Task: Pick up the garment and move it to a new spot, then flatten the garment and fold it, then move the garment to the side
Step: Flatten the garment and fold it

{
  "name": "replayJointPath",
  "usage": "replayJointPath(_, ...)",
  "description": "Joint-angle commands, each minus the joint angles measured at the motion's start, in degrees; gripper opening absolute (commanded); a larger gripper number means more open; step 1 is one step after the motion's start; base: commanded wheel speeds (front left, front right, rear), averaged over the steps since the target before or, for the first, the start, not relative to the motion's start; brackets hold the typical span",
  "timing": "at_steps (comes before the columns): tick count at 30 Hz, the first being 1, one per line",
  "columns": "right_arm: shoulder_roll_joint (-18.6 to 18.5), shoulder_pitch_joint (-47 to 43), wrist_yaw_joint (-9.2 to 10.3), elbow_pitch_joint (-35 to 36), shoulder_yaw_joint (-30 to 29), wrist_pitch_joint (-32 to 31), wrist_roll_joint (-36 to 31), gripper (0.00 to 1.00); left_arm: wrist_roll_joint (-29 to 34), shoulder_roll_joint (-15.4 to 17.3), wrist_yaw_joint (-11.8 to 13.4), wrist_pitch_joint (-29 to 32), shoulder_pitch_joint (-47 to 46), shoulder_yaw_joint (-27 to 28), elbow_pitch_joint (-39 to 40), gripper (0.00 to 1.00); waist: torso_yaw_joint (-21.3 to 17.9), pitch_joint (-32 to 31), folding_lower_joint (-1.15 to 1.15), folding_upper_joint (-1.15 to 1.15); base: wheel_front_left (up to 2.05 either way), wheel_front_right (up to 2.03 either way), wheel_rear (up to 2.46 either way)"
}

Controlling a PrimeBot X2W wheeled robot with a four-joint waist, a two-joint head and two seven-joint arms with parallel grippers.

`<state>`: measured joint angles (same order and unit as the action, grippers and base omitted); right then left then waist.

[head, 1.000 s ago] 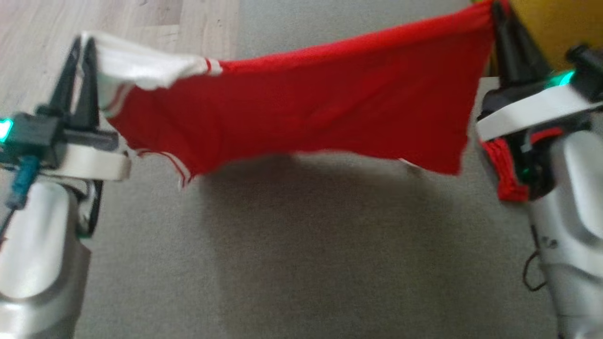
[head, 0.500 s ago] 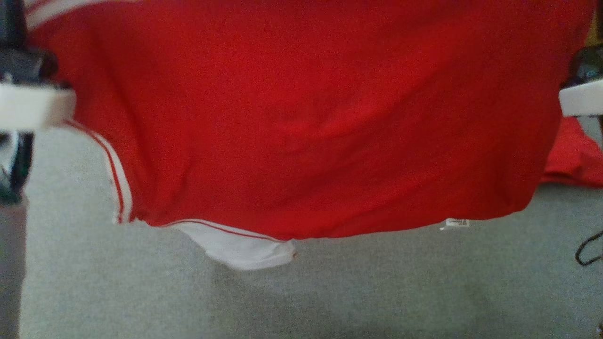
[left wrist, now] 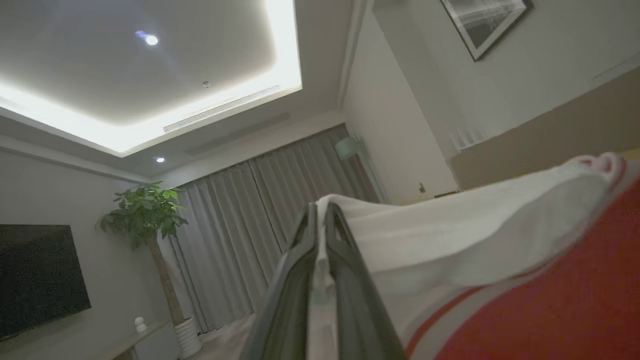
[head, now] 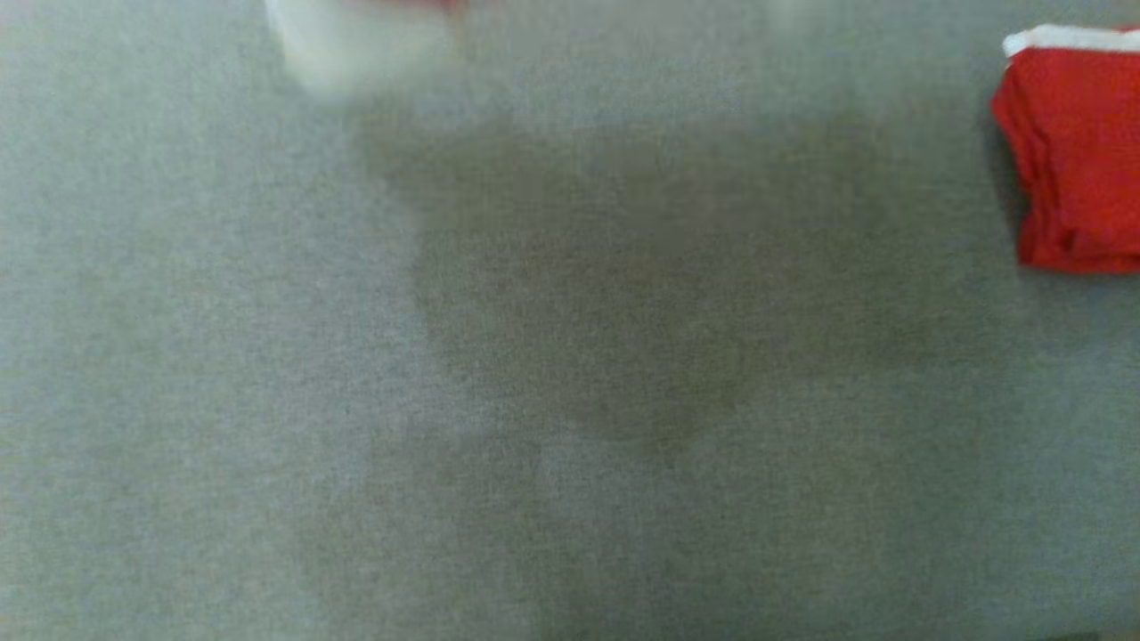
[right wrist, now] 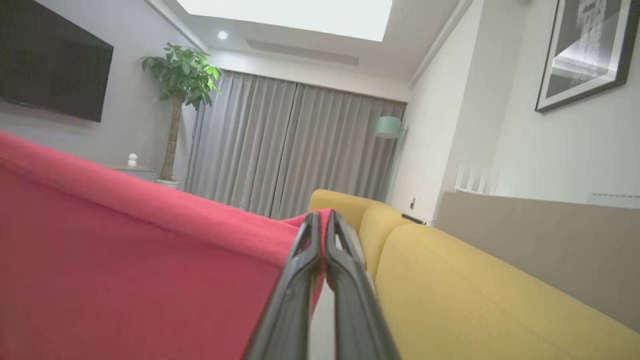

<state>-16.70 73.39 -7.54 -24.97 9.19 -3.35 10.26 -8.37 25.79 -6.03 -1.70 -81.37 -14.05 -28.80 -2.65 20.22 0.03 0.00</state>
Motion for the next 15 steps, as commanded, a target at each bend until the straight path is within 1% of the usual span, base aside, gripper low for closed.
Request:
replayJointPath(1, 1.53, 3.76, 0.05, -2.37, -0.53, 3.47, -1.31, 0.0, 0.61, 1.73, 1.48, -3.08, -5.69, 2.24, -1.88, 0.0, 0.04, 3.02, -0.03, 0.0, 0.0, 0.0, 0.0)
replayJointPath(2, 2.28, 6.69, 0.05, -7.4, -0.85, 7.54, -2.69, 0.0, 0.95, 0.62, 2.06, -6.77, -9.07, 2.05, -5.95, 0.0, 0.23, 3.21, -0.03, 0.0, 0.0, 0.0, 0.0)
replayJointPath(3, 2.73, 7.65, 0.05, -9.55, -1.27, 9.43, -3.15, 0.0, 0.86, 0.13, 2.18, -8.35, -10.32, 2.06, -7.77, 0.0, 0.3, 3.25, -0.03, 0.0, 0.0, 0.0, 0.0)
replayJointPath(5, 3.71, 8.37, 0.05, -13.55, -2.01, 12.39, -3.58, 0.0, 0.38, -0.87, 1.82, -10.3, -11.55, 1.82, -10.99, 0.0, 0.44, 3.18, -0.03, 0.0, 0.0, 0.0, 0.0)
replayJointPath(7, 4.23, 7.55, 0.05, -17.23, -2.4, 14.02, -4.07, 0.0, 0.38, -1.77, 0.78, -11.43, -10.82, 0.3, -13.69, 0.0, 0.9, 2.82, -0.03, 0.0, 0.0, 0.0, 0.0)
replayJointPath(10, 5.24, 4.85, 0.05, -21.78, -2.16, 15.48, -4.77, 0.0, 0.38, -2.23, -0.21, -12.4, -7.56, -1.8, -16.71, 0.0, 1.21, 2.56, -0.03, 0.0, 0.0, 0.0, 0.0)
replayJointPath(15, 5.54, -0.95, 0.05, -29.13, -0.2, 16.51, -5.56, 0.0, -0.57, -1.78, -0.93, -13.14, 3.16, -4.01, -19.02, 0.0, 2.11, 1.77, -0.03, 0.0, 0.0, 0.0, 0.0)
